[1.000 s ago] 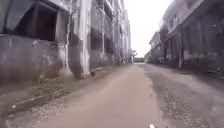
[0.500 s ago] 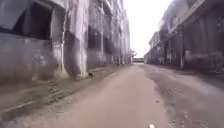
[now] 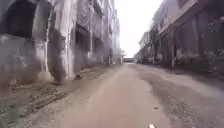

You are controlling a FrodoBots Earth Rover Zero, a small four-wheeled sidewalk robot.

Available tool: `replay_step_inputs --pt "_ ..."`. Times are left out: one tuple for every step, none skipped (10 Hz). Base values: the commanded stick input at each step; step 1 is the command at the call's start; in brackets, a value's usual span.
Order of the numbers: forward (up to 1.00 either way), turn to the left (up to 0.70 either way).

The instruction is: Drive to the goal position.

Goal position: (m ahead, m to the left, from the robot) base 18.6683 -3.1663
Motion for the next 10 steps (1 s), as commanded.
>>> replay_step_inputs --pt "0.50 -0.40" --pt "0.50 -0.32" --pt "0.50 0.00" --pt "0.50 0.00" --pt "0.50 0.00" --pt "0.50 0.00" --pt "0.50 0.00" --pt "0.50 0.00" --pt "0.50 0.00" --pt "0.50 0.00"
